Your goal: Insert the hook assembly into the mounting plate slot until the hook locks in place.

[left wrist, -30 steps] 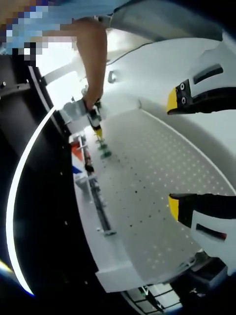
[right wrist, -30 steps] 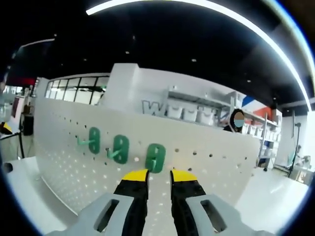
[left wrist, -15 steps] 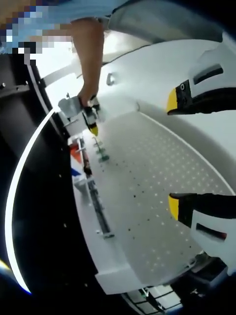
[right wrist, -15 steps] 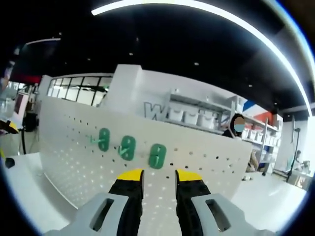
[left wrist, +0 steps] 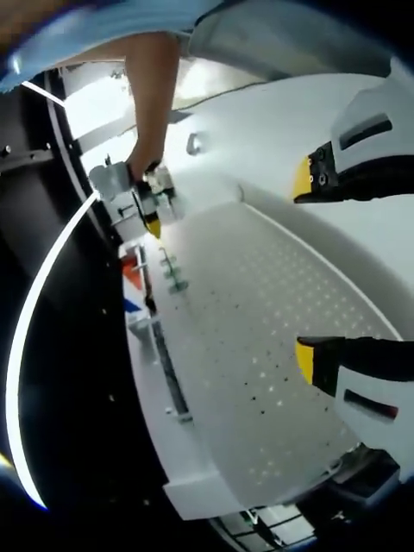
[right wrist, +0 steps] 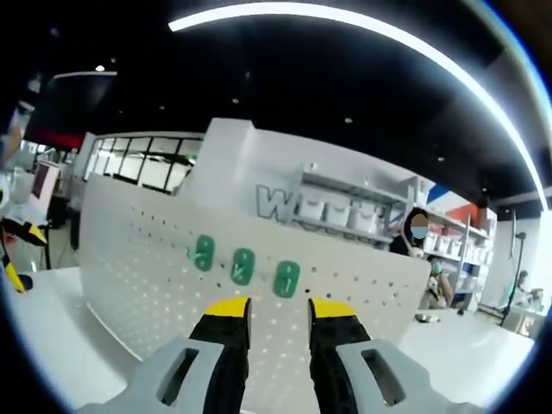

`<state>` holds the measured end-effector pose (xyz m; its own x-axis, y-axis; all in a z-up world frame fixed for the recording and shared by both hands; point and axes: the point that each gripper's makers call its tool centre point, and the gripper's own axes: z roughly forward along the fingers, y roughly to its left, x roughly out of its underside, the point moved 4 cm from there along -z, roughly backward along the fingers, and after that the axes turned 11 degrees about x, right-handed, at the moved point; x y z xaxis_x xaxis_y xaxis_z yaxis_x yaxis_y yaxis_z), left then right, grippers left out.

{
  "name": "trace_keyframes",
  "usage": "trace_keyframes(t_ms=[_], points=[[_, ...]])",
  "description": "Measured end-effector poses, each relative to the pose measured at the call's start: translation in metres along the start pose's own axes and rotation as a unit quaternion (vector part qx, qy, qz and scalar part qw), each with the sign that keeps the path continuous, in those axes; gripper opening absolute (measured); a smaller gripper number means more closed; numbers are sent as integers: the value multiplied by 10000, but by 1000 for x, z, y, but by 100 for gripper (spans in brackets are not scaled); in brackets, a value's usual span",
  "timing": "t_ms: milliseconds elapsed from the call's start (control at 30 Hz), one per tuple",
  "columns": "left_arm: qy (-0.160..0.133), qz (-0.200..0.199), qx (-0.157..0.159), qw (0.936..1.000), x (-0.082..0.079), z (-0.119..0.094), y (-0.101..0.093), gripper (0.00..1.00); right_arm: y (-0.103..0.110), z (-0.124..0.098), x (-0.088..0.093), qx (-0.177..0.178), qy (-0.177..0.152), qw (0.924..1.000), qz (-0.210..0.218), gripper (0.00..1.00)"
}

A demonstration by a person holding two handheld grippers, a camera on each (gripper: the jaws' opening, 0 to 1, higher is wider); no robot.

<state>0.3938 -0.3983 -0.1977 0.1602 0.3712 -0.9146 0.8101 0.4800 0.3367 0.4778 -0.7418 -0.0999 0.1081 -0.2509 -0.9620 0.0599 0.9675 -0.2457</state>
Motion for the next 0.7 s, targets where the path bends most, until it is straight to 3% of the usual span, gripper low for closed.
trace_keyframes(t_ms=[200,700], points=[[89,-108,123,9998,13,6,-4,63,1,-13,-3,-18,-31,10000,71,29],[294,-398,297,9983,44,20,-4,59,7,-44,11,-65,76,9998,187,43]])
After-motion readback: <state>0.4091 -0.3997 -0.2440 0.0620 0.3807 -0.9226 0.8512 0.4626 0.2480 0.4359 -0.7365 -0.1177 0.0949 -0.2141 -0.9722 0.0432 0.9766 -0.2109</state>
